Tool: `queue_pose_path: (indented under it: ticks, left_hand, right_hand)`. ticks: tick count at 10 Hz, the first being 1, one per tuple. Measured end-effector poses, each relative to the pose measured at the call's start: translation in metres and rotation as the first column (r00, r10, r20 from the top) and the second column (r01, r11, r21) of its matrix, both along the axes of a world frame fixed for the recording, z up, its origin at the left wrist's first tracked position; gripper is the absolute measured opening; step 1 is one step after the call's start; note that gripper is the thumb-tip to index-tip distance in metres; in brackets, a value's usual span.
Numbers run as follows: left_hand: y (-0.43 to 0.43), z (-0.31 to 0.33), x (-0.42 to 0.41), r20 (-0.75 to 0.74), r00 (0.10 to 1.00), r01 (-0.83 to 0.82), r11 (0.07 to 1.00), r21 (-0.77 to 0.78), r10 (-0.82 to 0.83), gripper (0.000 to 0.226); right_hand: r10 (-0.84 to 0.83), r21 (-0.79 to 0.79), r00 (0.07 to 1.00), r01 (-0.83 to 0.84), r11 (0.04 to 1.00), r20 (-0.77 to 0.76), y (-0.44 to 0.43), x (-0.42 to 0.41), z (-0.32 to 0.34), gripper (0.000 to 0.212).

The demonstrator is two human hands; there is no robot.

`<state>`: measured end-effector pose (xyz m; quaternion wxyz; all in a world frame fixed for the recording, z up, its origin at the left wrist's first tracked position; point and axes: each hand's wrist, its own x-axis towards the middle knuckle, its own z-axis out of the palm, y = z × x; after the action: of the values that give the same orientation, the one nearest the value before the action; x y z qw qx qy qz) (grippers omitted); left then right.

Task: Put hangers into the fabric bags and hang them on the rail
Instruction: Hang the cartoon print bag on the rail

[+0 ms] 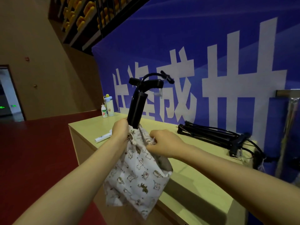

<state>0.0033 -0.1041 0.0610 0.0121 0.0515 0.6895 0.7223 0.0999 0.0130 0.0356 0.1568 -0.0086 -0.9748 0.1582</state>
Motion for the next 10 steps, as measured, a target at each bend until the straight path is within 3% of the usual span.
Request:
queue_pose_path:
  ticks: [1, 2, 3, 4, 6, 7, 8, 9, 10]
  left_hand:
    - [-0.003, -0.002, -0.005, 0.023, 0.998, 0.06, 0.998, 0.013, -0.06, 0.018]
    - [-0.01, -0.003, -0.007, 0.078, 0.994, 0.076, 0.996, 0.047, -0.08, 0.037]
    - [-0.009, -0.001, -0.002, 0.087, 0.991, 0.101, 0.995, 0.026, -0.103, 0.055]
    - [-0.006, -0.001, 0.003, 0.125, 0.987, 0.096, 0.994, 0.042, -0.101, 0.037]
    - [-0.001, -0.011, 0.0, 0.108, 0.992, 0.068, 0.997, 0.034, -0.071, 0.037]
    - [0.002, -0.008, 0.002, 0.153, 0.962, 0.204, 0.969, 0.141, -0.225, 0.073]
    - [-0.002, -0.006, 0.006, 0.185, 0.913, 0.315, 0.916, 0.249, -0.364, 0.085]
    - [-0.005, -0.008, 0.007, 0.177, 0.866, 0.409, 0.865, 0.29, -0.468, 0.083]
    - [-0.008, -0.003, 0.011, 0.197, 0.836, 0.454, 0.848, 0.273, -0.511, 0.056]
  right_hand:
    - [-0.013, -0.528, 0.999, -0.012, 0.849, -0.043, 0.0, -0.005, 0.009, 0.032]
    - [0.031, -0.905, 0.996, -0.093, 0.414, -0.088, 0.0, -0.003, 0.028, 0.032]
    - [0.109, -0.992, 0.987, -0.126, 0.033, -0.122, -0.008, -0.004, 0.037, 0.023]
    - [0.193, -0.993, 0.975, -0.094, -0.071, -0.106, -0.013, -0.005, 0.029, 0.03]
    - [0.194, -0.971, 0.975, -0.058, -0.231, -0.105, -0.011, -0.009, 0.019, 0.022]
    - [0.133, -0.958, 0.979, -0.114, -0.262, -0.152, -0.011, -0.012, 0.022, 0.031]
    - [0.102, -0.966, 0.986, -0.101, -0.239, -0.129, -0.005, -0.012, 0.022, 0.038]
    - [0.076, -0.983, 0.994, -0.062, -0.173, -0.076, 0.003, -0.014, 0.019, 0.037]
    - [0.041, -0.992, 0.996, -0.073, -0.107, -0.078, 0.006, -0.017, 0.017, 0.033]
